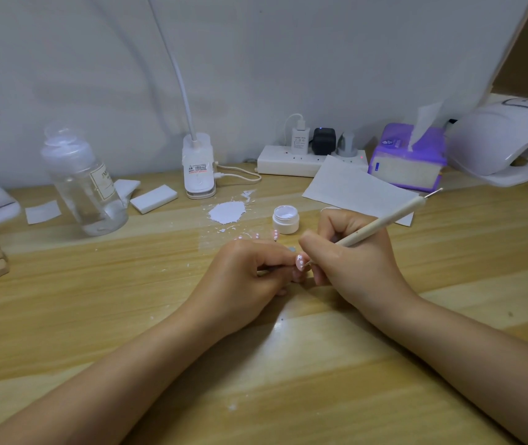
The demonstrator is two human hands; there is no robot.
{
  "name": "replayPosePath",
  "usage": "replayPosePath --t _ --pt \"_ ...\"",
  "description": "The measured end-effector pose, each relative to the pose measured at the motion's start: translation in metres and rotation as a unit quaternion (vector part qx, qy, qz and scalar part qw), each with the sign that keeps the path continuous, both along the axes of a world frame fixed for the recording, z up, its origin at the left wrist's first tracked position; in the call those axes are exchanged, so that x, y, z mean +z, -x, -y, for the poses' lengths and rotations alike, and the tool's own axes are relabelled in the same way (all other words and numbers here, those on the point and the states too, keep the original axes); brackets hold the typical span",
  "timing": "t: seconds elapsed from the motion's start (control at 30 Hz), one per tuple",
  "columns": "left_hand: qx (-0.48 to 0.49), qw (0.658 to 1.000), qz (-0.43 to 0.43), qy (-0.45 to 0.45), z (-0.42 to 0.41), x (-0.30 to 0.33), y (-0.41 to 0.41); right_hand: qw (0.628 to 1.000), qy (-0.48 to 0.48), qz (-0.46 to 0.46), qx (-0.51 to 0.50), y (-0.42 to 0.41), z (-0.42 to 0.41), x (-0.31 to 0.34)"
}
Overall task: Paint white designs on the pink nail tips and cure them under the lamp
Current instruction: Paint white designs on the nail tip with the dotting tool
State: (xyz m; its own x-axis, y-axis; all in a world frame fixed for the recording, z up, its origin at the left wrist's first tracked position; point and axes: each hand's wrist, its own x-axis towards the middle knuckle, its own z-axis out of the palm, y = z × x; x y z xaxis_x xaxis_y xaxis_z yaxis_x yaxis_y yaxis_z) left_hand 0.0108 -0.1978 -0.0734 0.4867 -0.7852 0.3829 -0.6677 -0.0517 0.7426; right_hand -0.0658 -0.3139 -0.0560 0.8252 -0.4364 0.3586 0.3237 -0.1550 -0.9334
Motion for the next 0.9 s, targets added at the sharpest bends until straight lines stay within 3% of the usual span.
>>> replayPosePath --t 0.9 --pt "0.004 1.0 0.014 -0.003 -0.0009 -0.0005 -0.0009 1.0 0.0 0.0 -0.003 -0.0003 0.0004 -0.0009"
